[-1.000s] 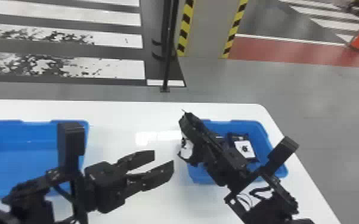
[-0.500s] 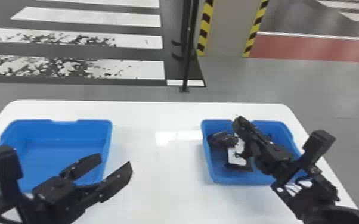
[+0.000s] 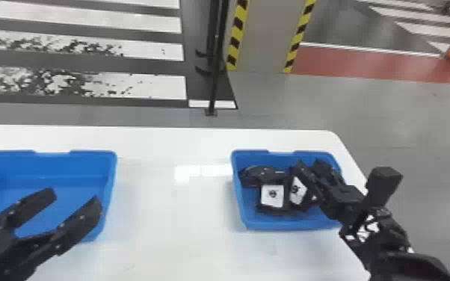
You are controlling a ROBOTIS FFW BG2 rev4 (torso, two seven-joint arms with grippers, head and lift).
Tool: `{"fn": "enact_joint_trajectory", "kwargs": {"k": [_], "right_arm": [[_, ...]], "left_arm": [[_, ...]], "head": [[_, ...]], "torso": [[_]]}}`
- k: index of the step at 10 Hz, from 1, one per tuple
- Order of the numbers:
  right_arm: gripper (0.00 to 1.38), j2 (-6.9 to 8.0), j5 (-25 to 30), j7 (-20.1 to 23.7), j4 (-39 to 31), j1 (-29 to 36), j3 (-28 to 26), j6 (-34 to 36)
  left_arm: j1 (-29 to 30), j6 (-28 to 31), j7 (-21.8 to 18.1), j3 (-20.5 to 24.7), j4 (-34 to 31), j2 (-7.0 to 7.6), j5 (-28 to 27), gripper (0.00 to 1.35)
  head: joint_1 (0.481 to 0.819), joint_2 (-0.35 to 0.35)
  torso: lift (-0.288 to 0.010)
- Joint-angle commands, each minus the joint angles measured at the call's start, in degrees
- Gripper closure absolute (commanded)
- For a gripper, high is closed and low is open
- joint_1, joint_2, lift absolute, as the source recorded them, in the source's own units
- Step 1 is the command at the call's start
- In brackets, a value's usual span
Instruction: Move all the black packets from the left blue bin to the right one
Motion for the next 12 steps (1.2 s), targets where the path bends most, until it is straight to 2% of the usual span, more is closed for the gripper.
{"fn": "enact_joint_trajectory", "kwargs": {"k": [1, 2, 4, 5, 6, 7, 9, 12], "right_arm": [[0.12, 0.72, -0.1, -1.1, -4.9, 4.9, -0.1, -1.5], [0.13, 1.69, 0.3, -1.7, -9.4, 9.5, -0.1, -2.5], [0.13, 3.97, -0.3, -2.6, -19.5, 20.8, -0.4, -4.5], [0.13, 5.38, -0.9, -3.7, -25.0, 27.3, -1.1, -5.6], [0.13, 6.61, -1.0, -5.3, -30.2, 33.3, -1.7, -7.4], [0.13, 7.22, -0.9, -6.4, -33.6, 37.4, -1.7, -9.1], [0.13, 8.37, 1.2, -7.2, -37.8, 43.0, -1.7, -12.5], [0.13, 8.28, 1.3, -7.1, -38.2, 44.1, -1.0, -12.8]], "left_arm": [[1.6, -2.7, 0.2, 2.4, -0.2, -0.84, -2.8, 0.18], [3.4, -6.3, 0.7, 4.1, -0.2, -1.63, -3.9, 0.18], [7.9, -16.2, 1.5, 7.2, 0.4, -4.09, -7.8, 0.18], [9.6, -22.6, 1.8, 7.9, 2.6, -4.68, -8.4, 0.18], [11.1, -29.0, 2.5, 8.9, 5.0, -4.68, -10.4, 0.18], [12.1, -30.4, 2.6, 10.5, 5.6, -4.68, -12.8, 0.18], [14.8, -33.6, 3.0, 11.0, 6.4, -4.68, -12.9, 0.19], [15.2, -34.5, 3.4, 8.6, 6.4, -4.68, -12.2, 0.19]], "head": [[0.695, -0.186], [0.695, -0.166], [0.695, -0.114], [0.695, -0.073], [0.695, -0.043], [0.695, -0.021], [0.695, 0.025], [0.695, 0.037]], "torso": [[-0.140], [-0.140], [-0.140], [-0.140], [-0.140], [-0.140], [-0.140], [-0.140]]}}
